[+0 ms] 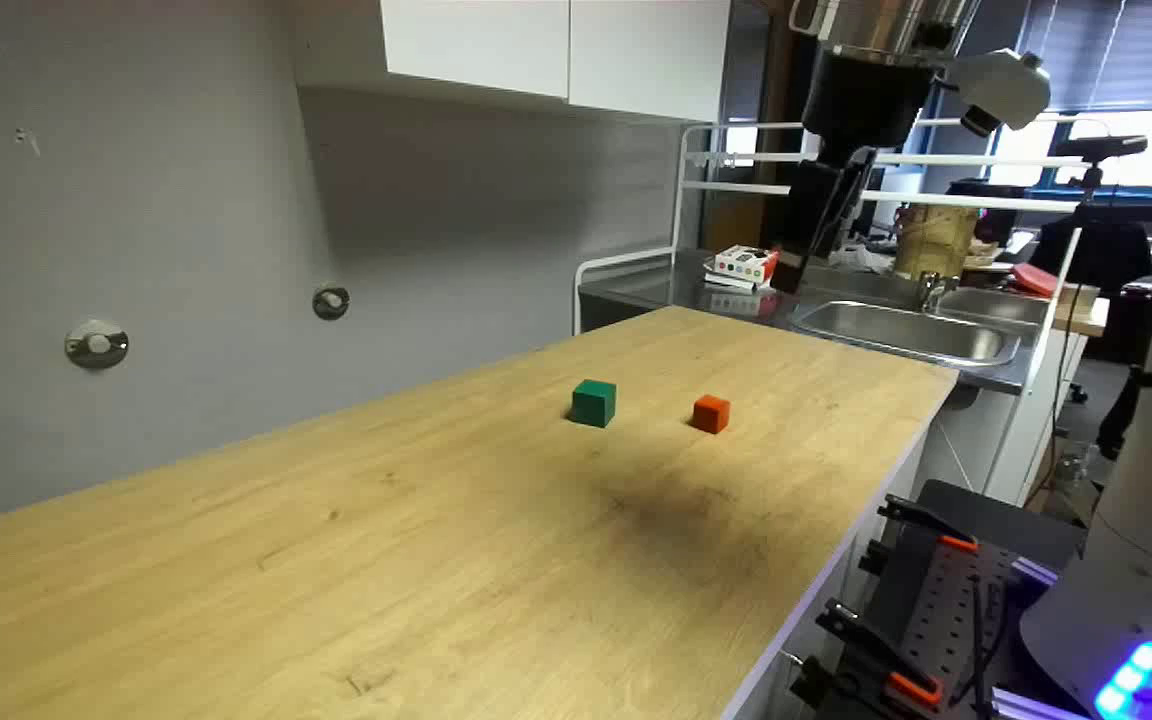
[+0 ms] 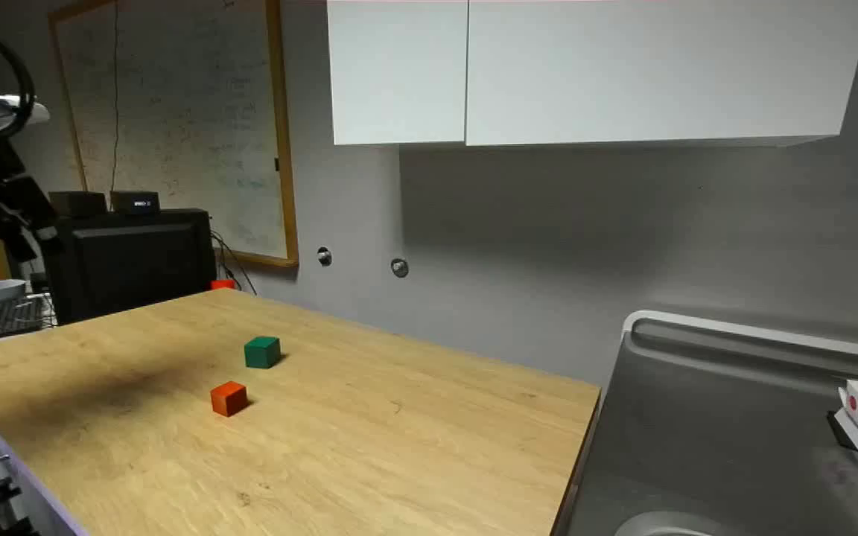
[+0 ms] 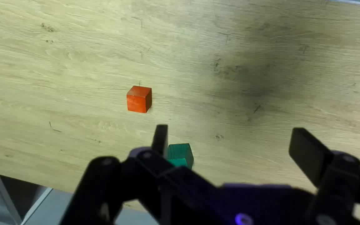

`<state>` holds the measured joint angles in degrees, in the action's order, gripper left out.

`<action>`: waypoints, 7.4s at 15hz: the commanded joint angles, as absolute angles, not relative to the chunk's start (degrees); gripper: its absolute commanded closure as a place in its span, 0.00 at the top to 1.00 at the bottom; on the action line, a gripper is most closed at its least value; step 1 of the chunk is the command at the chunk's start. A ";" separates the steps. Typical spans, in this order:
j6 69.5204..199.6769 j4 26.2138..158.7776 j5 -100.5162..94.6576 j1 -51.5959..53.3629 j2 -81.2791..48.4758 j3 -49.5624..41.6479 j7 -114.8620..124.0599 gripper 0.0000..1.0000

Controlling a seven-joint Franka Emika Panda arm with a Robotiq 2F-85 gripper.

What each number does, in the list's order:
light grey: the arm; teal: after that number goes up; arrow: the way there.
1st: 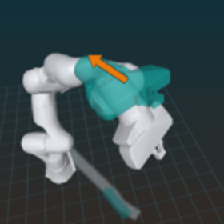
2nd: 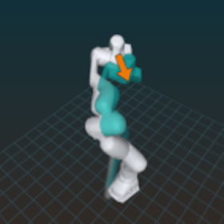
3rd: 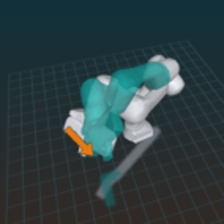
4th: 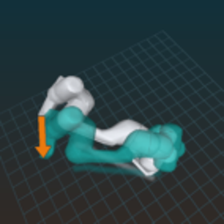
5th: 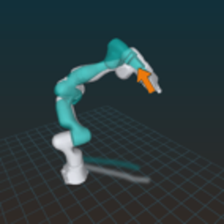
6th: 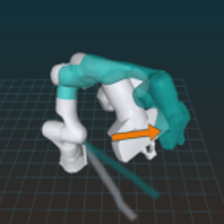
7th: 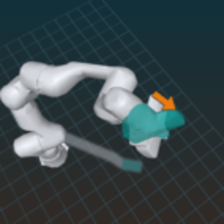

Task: Place the orange block on the green one

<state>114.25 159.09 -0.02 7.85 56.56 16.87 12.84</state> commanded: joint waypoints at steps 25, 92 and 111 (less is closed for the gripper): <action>137.43 159.10 -4.77 -6.72 31.75 1.56 8.69 1.00; 139.19 130.38 -4.62 2.77 -4.52 1.13 8.11 0.18; 136.69 120.81 -6.65 4.06 -14.82 -0.61 8.36 0.18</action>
